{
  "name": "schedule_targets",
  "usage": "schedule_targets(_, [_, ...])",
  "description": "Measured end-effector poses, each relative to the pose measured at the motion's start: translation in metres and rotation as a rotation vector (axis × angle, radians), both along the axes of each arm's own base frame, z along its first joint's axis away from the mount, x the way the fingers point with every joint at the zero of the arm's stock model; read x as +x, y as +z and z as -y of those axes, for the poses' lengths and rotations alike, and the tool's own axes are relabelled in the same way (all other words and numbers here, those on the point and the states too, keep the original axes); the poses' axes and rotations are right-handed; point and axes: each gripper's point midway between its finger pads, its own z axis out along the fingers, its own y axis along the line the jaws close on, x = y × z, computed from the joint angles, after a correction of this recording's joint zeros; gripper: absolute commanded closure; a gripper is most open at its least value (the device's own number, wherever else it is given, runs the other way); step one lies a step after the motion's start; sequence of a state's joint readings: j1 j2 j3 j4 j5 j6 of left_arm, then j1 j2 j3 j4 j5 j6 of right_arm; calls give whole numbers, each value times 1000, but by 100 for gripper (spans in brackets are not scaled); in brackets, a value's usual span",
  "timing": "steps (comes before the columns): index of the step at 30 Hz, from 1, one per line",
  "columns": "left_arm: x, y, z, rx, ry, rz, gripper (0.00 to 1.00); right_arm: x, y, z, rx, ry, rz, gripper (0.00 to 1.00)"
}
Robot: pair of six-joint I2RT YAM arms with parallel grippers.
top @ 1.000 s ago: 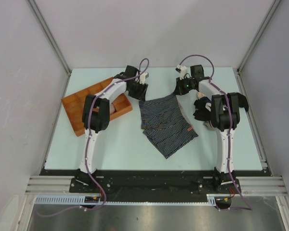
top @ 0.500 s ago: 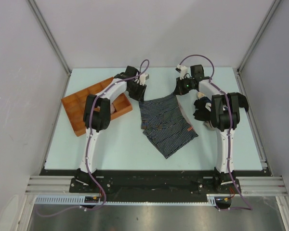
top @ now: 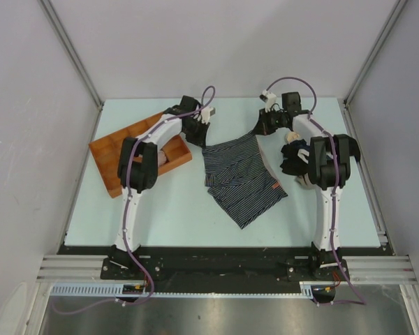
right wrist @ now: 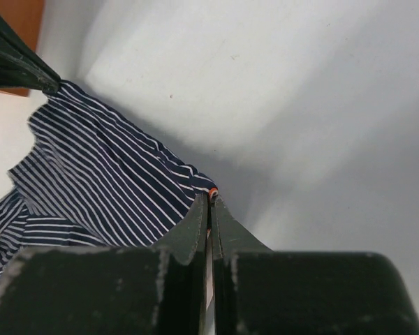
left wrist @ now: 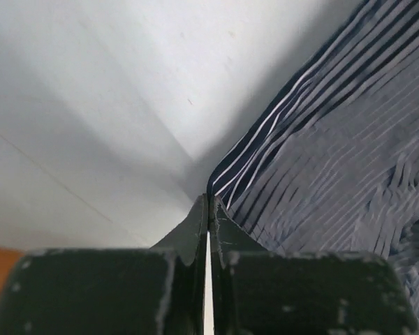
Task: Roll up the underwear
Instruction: Fold the underwear at the center of the board.
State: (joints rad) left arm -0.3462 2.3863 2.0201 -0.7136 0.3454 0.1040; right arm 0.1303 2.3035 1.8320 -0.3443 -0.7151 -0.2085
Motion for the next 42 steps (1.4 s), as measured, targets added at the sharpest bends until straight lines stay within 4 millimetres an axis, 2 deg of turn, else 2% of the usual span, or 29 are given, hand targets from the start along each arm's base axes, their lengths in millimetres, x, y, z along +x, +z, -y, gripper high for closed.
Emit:
schedule_targets(2, [-7, 10, 0, -16, -4, 7, 100, 1, 5, 5, 35, 4, 0, 100])
schedule_targets(5, [-21, 37, 3, -71, -12, 31, 100, 2, 12, 14, 79, 11, 12, 100])
schedule_targets(7, [-30, 57, 6, -116, -17, 58, 100, -5, 16, 20, 104, 18, 7, 100])
schedule_targets(11, [-61, 96, 12, -205, -46, 103, 100, -24, 32, 29, 153, 38, 6, 100])
schedule_targets(14, [-86, 111, 21, -250, -73, 113, 100, -38, 45, 33, 179, 68, 24, 100])
schedule_targets(17, [-112, 110, 35, -267, -107, 97, 100, -59, 55, 33, 194, 112, 42, 100])
schedule_targets(20, [-144, 97, 47, -270, -141, 53, 100, -85, 63, 34, 200, 166, 47, 100])
schedule_targets(25, [-185, 89, 58, -273, -175, 4, 100, -120, 61, 42, 168, 251, 51, 100])
schedule_targets(34, [-214, 105, 68, -325, -189, 41, 100, -177, 42, 69, 109, 438, 94, 100])
schedule_targets(37, [-228, 100, 79, -329, -218, 29, 100, -196, 39, 70, 104, 516, 114, 100])
schedule_targets(42, [-259, 77, 89, -320, -252, -31, 99, -215, 32, 72, 102, 578, 129, 99])
